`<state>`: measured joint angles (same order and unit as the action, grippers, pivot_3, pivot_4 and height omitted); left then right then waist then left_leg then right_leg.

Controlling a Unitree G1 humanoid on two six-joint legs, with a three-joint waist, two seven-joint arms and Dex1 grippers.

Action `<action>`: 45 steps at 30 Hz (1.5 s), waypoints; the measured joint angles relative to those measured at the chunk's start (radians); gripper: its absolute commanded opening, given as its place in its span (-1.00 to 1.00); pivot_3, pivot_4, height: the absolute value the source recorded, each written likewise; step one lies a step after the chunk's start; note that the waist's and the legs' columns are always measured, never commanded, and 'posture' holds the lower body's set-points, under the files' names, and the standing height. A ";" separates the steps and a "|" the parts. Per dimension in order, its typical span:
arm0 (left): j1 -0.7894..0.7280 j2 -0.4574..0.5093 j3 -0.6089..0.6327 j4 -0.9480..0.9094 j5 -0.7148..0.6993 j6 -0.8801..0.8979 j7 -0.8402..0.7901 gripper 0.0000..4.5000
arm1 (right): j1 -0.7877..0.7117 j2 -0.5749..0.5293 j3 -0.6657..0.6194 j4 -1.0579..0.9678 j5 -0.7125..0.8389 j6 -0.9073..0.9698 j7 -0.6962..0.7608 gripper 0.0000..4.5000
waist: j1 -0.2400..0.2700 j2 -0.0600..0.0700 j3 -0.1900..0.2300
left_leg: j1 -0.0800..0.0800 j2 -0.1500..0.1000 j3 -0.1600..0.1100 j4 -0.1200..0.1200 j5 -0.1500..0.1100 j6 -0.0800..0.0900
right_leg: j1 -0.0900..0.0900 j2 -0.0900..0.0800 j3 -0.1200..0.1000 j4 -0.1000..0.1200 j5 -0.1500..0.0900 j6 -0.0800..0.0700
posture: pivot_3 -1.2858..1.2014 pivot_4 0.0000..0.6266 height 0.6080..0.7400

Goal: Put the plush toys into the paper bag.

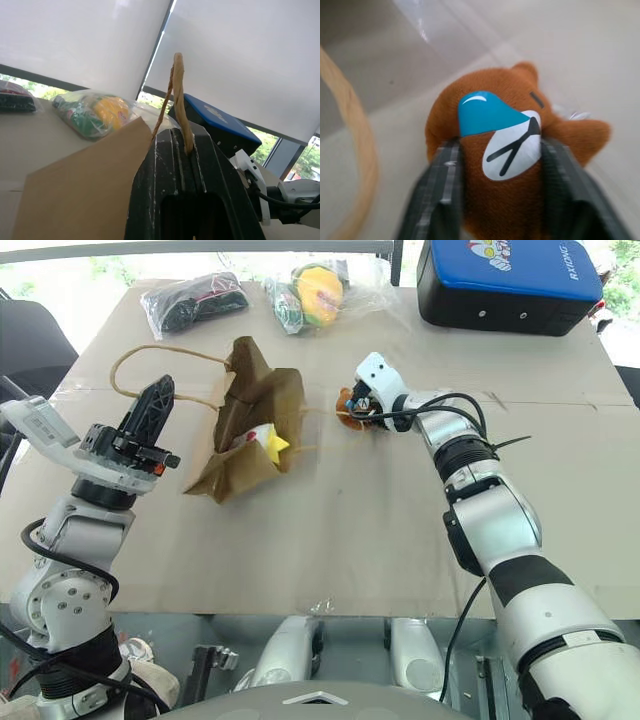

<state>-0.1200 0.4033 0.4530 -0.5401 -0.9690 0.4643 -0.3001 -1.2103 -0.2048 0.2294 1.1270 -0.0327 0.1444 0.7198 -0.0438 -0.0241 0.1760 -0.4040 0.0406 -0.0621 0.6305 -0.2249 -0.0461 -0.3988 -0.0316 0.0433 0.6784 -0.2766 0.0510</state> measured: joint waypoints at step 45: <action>-0.086 -0.070 -0.285 0.078 -0.004 0.049 -0.173 -1.00 | 0.218 0.051 0.184 -0.651 0.157 0.089 0.449 -0.19 | 0.012 0.001 0.001 | -0.010 -0.001 -0.005 0.005 0.000 0.000 | -0.005 -0.001 -0.005 -0.001 0.000 0.000 | 0.03 -0.52 1.00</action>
<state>-0.2058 0.3338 0.1683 -0.4616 -0.9725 0.5130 -0.4726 -0.9927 -0.1536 0.4130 0.4757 0.1247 0.2329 1.1685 -0.0319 -0.0227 0.1768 -0.4139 0.0397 -0.0669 0.6351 -0.2247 -0.0463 -0.4036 -0.0330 0.0379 0.6778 -0.2764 0.0513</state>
